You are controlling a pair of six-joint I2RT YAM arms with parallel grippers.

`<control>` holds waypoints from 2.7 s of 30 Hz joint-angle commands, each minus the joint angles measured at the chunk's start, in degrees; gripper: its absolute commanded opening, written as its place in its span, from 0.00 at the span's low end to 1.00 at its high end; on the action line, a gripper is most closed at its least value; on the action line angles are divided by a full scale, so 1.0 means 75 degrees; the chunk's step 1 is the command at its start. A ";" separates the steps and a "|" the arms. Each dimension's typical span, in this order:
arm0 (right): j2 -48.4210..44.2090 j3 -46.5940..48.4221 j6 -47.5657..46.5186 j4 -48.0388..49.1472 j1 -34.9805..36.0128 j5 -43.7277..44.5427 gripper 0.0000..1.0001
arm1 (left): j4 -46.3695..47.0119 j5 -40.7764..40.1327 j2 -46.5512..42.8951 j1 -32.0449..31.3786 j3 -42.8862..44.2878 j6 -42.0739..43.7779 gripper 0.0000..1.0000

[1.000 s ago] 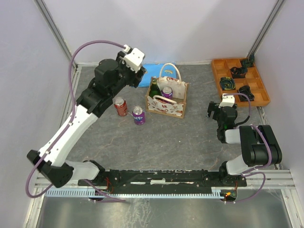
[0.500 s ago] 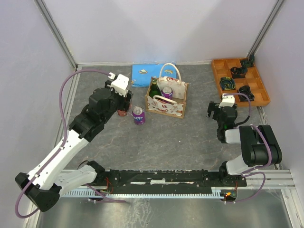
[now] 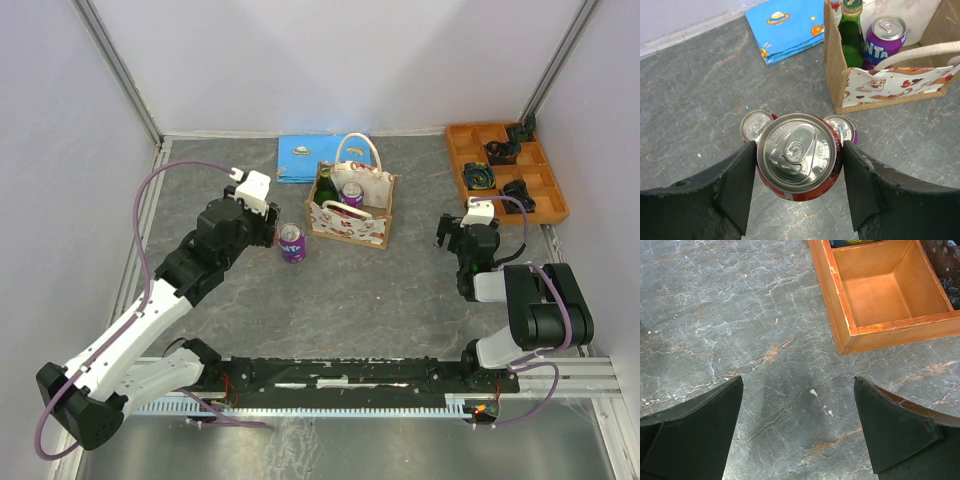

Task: Take the beverage out of the canvas bag

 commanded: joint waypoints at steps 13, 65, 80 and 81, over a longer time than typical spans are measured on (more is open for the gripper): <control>-0.0023 0.0167 -0.0090 0.0259 -0.0004 -0.0030 0.99 | 0.1880 -0.0684 -0.0024 0.0018 -0.1043 -0.1057 0.03; -0.0020 0.0167 -0.0085 0.0265 -0.0010 -0.0030 0.99 | 0.3930 -0.3537 -0.0007 0.0017 -0.3574 -0.2127 0.94; -0.0025 0.0167 -0.0085 0.0259 -0.0005 -0.0030 0.99 | 0.3778 -0.1544 0.1332 0.0026 -0.0016 0.0343 0.94; -0.0025 0.0167 -0.0086 0.0256 -0.0004 -0.0030 0.99 | 0.3601 -0.1172 0.1720 0.0010 0.0474 0.0453 0.94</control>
